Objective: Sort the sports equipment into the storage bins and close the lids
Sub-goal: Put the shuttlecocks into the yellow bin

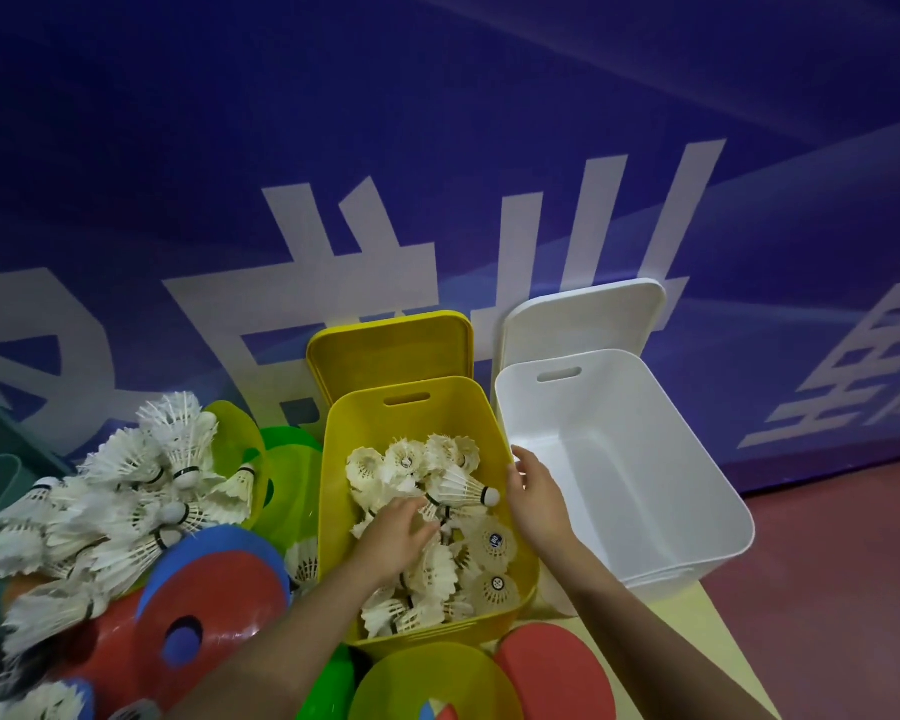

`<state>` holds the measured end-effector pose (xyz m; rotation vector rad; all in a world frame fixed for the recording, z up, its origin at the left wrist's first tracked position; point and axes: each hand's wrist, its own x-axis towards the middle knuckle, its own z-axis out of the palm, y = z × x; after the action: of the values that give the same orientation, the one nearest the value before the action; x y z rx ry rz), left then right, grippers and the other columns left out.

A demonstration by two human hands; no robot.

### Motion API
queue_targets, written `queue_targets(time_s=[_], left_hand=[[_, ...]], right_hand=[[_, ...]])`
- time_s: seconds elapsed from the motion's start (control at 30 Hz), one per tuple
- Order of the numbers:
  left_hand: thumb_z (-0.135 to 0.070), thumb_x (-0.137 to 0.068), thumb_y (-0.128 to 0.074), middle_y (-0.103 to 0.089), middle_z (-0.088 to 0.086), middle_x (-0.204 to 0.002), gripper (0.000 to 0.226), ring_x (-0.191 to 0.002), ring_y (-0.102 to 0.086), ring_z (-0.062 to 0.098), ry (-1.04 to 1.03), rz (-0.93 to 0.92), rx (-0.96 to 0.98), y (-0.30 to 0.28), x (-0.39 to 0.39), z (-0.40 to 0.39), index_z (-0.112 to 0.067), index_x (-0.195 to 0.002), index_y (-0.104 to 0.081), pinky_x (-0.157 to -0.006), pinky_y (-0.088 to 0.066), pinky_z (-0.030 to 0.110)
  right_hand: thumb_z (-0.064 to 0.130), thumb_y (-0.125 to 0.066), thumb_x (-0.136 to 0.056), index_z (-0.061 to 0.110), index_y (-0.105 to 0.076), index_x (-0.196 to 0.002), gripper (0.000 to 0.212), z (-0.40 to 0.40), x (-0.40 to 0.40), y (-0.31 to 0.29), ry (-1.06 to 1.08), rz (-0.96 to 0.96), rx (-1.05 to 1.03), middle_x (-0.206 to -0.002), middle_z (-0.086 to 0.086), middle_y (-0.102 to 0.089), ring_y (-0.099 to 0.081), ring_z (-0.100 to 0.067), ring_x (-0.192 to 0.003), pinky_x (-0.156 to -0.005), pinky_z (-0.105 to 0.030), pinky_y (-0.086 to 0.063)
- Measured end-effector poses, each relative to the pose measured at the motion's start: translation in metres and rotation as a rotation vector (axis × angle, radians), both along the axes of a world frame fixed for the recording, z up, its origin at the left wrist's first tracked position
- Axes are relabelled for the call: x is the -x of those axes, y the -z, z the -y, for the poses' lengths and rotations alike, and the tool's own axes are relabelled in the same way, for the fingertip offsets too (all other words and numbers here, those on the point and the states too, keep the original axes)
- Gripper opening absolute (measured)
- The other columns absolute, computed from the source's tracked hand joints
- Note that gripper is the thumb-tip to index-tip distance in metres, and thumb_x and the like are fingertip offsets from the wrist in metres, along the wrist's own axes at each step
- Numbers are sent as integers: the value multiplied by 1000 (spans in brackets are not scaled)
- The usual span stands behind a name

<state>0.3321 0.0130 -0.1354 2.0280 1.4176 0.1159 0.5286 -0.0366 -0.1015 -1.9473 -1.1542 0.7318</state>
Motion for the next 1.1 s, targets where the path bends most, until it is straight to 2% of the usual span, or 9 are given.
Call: queue_targets(time_s=[0.23, 0.3, 0.47, 0.57, 0.73, 0.83, 0.93, 1.03, 1.1], left_hand=[[-32, -95, -53, -50, -2, -128, 35, -117, -52, 15, -80, 231, -133, -22, 0, 0, -22, -128, -55, -98, -42, 28], [-30, -96, -52, -50, -5, -124, 31, -110, -55, 11, -123, 328, -131, -36, 6, 4, -24, -126, -56, -91, -46, 26], [-22, -96, -52, -52, -6, -121, 33, -100, -54, 3, -213, 523, -209, -71, 45, 15, -26, -129, -51, -76, -45, 16], [-19, -95, -53, -53, -9, -116, 34, -98, -54, -3, -265, 599, -231, -86, 80, 22, -26, -128, -50, -73, -43, 12], [-13, -95, -53, -58, -5, -109, 29, -95, -56, 0, -285, 608, -213, -97, 150, 33, -24, -122, -56, -74, -44, 14], [-12, -93, -54, -63, -5, -105, 28, -93, -61, 8, -298, 592, -193, -97, 197, 44, -34, -109, -59, -76, -47, 21], [-11, -94, -53, -64, -7, -104, 30, -93, -62, 8, -328, 575, -170, -95, 245, 59, -40, -103, -57, -82, -49, 25], [-12, -94, -53, -63, -8, -104, 27, -93, -61, 7, -379, 539, -166, -89, 295, 73, -37, -105, -58, -82, -49, 22], [-9, -93, -53, -62, -8, -103, 26, -93, -60, 6, -412, 496, -171, -82, 327, 84, -28, -110, -61, -78, -47, 16]], right_hand=[[33, -37, -99, 21, -47, -135, 39, 0, 1, -2, 17, 98, 20, -126, -6, -59, -58, -22, -111, -90, -35, -48], [29, -41, -97, 18, -51, -131, 37, 3, 3, -6, 16, 197, -2, -123, -7, -59, -56, -23, -111, -88, -35, -46], [24, -51, -91, 11, -55, -128, 39, 14, 21, -20, -81, 519, -165, -127, -12, -53, -46, -29, -121, -97, -39, -42], [31, -46, -90, 14, -59, -124, 40, 20, 55, -35, -143, 458, -253, -124, -7, -56, -48, -24, -118, -98, -36, -40], [22, -52, -93, 19, -61, -118, 28, 23, 136, -49, -269, 265, -317, -120, 1, -57, -50, -14, -115, -92, -28, -41], [26, -49, -92, 19, -63, -114, 27, 26, 186, -48, -374, 225, -317, -114, 1, -58, -54, -14, -108, -85, -31, -48], [23, -51, -91, 16, -66, -110, 25, 29, 232, -41, -458, 207, -290, -108, -2, -60, -56, -17, -103, -83, -31, -47], [26, -51, -88, 15, -68, -107, 27, 36, 277, -31, -499, 177, -275, -106, -3, -63, -59, -19, -103, -87, -35, -47], [27, -52, -89, 16, -67, -108, 26, 42, 305, -25, -523, 198, -246, -107, 0, -64, -59, -16, -103, -87, -30, -46]])
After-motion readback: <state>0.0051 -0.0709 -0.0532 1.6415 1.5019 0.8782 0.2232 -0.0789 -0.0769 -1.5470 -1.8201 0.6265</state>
